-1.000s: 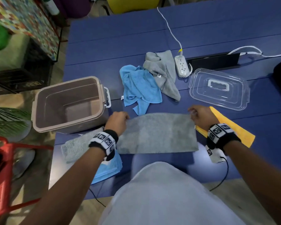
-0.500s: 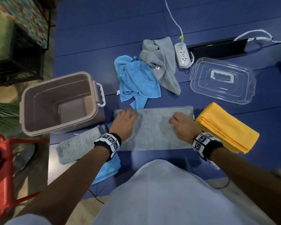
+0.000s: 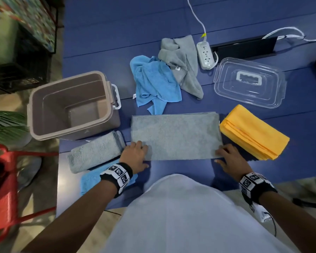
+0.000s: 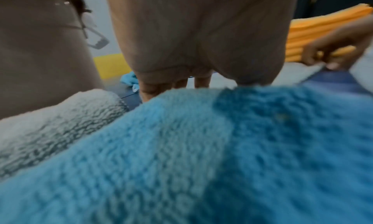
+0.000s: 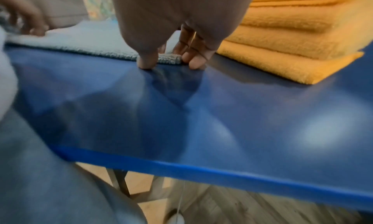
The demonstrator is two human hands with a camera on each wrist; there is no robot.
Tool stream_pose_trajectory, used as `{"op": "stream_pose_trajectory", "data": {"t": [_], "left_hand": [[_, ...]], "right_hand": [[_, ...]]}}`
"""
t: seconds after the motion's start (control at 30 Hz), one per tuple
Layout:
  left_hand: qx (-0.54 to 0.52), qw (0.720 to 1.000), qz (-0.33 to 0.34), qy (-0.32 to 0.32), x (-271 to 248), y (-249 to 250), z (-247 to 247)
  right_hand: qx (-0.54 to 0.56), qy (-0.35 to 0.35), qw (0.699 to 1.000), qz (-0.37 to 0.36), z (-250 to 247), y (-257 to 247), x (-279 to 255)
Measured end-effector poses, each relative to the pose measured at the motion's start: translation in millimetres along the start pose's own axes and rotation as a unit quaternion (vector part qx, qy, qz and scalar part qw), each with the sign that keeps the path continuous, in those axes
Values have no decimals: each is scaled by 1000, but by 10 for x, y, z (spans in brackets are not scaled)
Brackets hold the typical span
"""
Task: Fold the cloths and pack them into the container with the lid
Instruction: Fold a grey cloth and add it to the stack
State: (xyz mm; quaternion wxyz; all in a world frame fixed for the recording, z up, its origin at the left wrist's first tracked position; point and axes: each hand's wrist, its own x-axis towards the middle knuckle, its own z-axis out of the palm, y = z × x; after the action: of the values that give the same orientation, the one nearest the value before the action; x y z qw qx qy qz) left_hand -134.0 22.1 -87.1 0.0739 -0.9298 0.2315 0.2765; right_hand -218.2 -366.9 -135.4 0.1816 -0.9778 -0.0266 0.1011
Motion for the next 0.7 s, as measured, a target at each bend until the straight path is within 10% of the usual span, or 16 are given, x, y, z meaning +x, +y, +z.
{"op": "stream_pose_trajectory", "data": {"t": [0.5, 0.7], "left_hand": [[-133, 971, -197, 36, -94, 339, 87], [-285, 922, -186, 186, -145, 392, 57]], "right_hand": [[167, 10, 975, 147, -113, -135, -81], [208, 49, 962, 169, -184, -124, -116]]}}
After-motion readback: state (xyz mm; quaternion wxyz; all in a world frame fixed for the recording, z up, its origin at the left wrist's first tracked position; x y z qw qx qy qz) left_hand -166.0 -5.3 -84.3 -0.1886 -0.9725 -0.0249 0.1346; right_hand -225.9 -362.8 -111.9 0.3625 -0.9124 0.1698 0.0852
